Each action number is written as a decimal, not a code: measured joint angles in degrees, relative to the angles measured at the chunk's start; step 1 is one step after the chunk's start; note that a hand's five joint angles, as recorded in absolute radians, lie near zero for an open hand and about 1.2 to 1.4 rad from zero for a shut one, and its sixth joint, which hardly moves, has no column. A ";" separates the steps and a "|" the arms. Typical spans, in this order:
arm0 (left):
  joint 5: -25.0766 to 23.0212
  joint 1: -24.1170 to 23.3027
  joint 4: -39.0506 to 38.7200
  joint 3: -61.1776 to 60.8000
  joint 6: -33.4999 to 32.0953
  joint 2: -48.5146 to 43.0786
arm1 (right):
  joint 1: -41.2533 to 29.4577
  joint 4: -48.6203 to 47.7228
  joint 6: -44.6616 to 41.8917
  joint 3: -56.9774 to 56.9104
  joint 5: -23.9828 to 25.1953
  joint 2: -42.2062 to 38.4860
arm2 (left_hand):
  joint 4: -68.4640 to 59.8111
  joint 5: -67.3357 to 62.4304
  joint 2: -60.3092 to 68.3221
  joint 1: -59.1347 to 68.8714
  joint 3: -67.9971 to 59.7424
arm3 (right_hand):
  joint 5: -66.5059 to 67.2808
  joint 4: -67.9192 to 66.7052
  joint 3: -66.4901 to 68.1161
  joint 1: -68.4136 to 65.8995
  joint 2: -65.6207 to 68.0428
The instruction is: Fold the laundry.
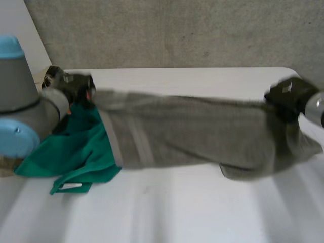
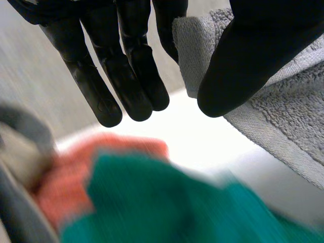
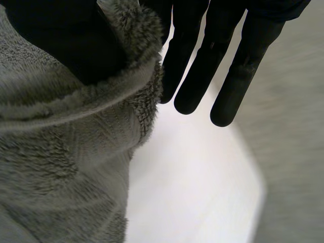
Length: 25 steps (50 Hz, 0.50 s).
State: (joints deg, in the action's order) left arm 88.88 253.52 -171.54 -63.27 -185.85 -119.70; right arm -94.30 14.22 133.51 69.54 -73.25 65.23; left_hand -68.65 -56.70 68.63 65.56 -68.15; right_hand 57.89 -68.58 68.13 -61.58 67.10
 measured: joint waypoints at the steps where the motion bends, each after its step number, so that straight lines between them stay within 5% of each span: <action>1: 0.03 0.19 -1.32 2.28 0.15 -0.44 | -0.11 -0.97 0.86 -0.42 -0.19 -0.10 | 0.00 0.00 0.00 0.00 0.00 | 0.02 0.00 0.00 0.00 0.00; 13: 2.78 2.94 -22.97 16.64 5.38 1.47 | -0.50 -42.93 32.90 -3.25 -2.90 4.14 | -0.01 0.00 0.01 0.00 -0.01 | 0.50 -0.11 0.01 0.00 0.00; 25: 1.27 4.38 -18.82 0.92 6.01 1.74 | -0.08 -37.68 30.17 3.29 3.96 0.83 | -0.01 0.07 0.01 0.00 -0.01 | 0.63 -0.11 0.02 0.00 0.00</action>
State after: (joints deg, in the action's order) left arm 90.15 257.90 -190.36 -62.35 -179.84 -117.96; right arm -94.38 -23.46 163.68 72.83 -69.28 66.06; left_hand -68.67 -56.63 68.64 65.57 -68.16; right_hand 58.51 -68.69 68.14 -61.58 67.10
